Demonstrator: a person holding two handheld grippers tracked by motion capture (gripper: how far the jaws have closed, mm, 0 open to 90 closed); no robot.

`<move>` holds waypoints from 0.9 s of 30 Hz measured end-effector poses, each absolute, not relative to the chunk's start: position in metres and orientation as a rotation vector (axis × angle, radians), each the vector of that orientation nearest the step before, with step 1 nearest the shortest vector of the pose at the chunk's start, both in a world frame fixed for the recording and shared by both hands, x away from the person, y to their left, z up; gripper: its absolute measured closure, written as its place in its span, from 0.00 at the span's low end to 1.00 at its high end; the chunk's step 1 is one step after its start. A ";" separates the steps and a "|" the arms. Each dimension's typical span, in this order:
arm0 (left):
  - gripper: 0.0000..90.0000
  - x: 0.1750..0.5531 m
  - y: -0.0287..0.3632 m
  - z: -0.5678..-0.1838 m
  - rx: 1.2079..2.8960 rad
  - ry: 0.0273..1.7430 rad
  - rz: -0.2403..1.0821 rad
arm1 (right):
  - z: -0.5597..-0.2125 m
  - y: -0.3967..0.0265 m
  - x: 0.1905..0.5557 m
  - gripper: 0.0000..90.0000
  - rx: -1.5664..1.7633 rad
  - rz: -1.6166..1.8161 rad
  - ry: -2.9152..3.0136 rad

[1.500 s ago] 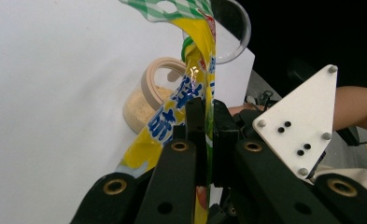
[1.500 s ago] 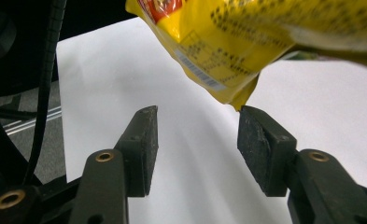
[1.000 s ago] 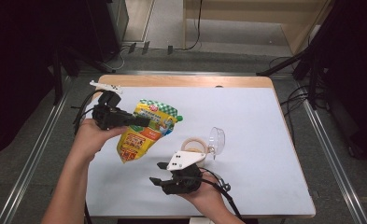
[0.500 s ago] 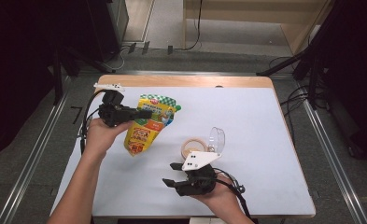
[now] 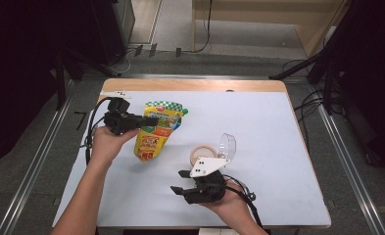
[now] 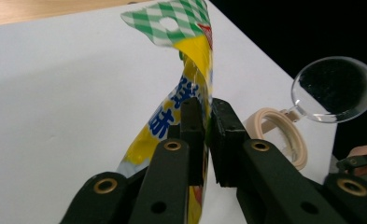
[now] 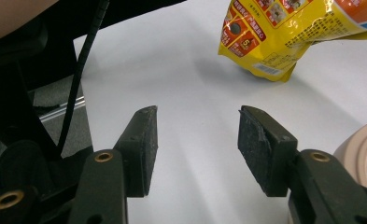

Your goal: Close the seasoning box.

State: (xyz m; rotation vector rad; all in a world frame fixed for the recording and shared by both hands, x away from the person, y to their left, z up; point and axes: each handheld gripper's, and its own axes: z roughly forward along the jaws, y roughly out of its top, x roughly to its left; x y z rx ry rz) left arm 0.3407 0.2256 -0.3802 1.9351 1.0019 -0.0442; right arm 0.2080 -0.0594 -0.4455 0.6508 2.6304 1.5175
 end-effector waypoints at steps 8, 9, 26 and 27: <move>0.98 0.336 0.236 -0.381 1.949 1.023 -0.046 | -0.445 -0.058 0.208 0.55 0.626 1.500 2.641; 0.98 0.334 0.236 -0.380 1.957 1.013 -0.053 | -0.444 -0.058 0.208 0.56 0.618 1.497 2.643; 0.98 0.303 0.249 -0.382 1.989 0.997 -0.043 | -0.442 -0.058 0.207 0.56 0.593 1.472 2.638; 0.97 0.301 0.253 -0.383 1.983 1.004 -0.044 | -0.443 -0.057 0.207 0.56 0.595 1.465 2.645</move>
